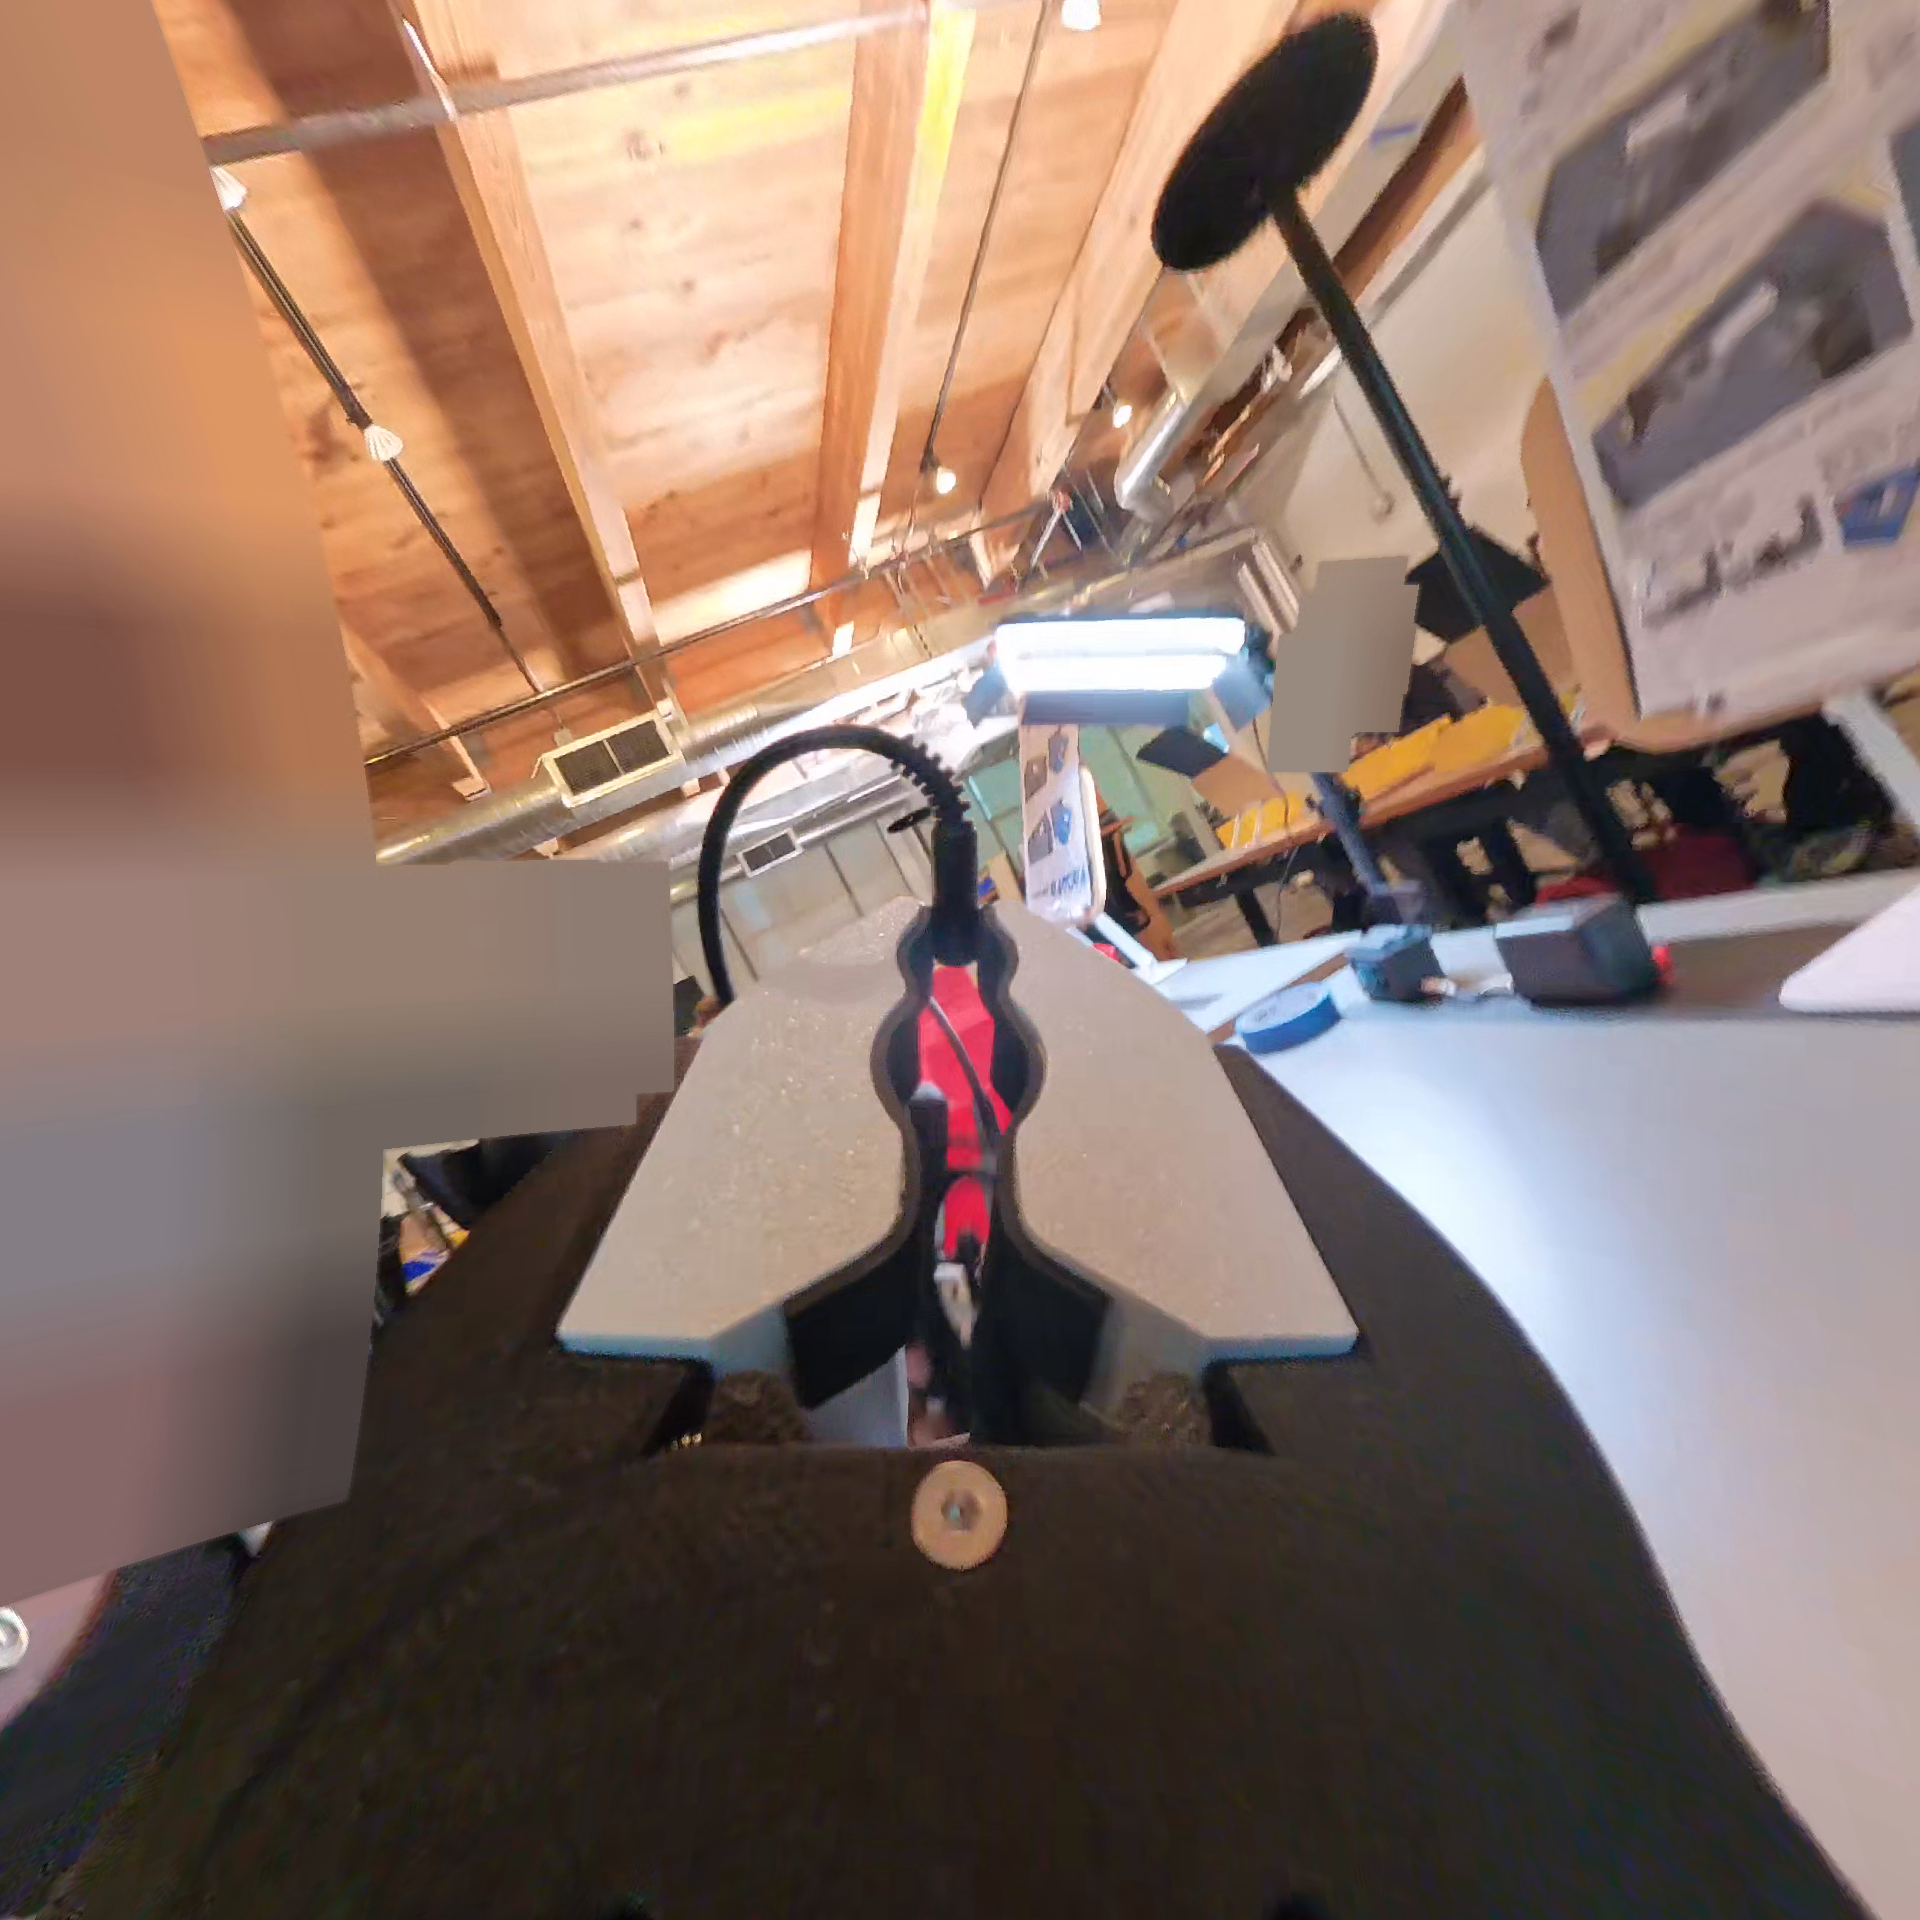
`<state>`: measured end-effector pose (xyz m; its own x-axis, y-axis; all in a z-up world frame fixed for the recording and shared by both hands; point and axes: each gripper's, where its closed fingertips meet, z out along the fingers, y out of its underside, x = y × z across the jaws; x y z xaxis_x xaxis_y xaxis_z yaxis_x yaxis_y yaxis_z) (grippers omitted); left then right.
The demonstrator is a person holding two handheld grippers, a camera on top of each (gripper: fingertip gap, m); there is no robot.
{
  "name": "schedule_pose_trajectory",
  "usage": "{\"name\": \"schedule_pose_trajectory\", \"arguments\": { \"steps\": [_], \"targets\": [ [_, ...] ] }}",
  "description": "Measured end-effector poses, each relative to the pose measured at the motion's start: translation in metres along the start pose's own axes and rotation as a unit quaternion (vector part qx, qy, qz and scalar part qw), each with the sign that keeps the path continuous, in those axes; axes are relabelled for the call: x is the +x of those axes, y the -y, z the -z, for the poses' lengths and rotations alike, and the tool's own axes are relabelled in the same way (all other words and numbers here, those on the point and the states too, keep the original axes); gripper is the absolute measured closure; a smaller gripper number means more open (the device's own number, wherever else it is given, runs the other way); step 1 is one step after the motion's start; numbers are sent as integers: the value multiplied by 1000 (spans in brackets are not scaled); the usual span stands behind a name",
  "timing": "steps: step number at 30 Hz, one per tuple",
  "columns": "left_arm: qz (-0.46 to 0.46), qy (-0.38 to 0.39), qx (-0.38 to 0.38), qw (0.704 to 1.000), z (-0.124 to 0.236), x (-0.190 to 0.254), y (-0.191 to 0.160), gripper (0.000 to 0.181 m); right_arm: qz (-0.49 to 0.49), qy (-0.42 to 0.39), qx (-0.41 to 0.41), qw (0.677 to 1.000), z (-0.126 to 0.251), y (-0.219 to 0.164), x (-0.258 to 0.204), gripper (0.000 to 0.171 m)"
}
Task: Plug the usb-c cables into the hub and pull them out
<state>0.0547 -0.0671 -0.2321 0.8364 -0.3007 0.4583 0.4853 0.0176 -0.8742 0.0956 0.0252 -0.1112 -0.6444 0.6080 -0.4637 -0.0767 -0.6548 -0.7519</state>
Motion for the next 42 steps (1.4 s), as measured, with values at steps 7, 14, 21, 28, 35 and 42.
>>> {"name": "schedule_pose_trajectory", "arguments": {
  "steps": [7,14,21,28,35,42],
  "targets": [
    [-2,2,-4,1000,-1,0,-1,171,128,-103,85,983,25,136,-44,164],
    [-4,0,-7,1000,-1,0,-2,171,271,-240,174,916,96,281,-69,163],
    [-2,-1,-7,1000,-1,0,-3,171,323,-354,142,866,173,338,-21,164],
    [9,-5,-5,1000,-1,-1,-2,171,314,-354,84,877,208,306,31,164],
    [9,-7,-5,1000,0,0,-2,171,276,-376,52,883,219,224,62,163],
    [3,-8,-4,1000,0,1,-2,171,146,-406,14,902,243,144,104,163]
  ]
}}
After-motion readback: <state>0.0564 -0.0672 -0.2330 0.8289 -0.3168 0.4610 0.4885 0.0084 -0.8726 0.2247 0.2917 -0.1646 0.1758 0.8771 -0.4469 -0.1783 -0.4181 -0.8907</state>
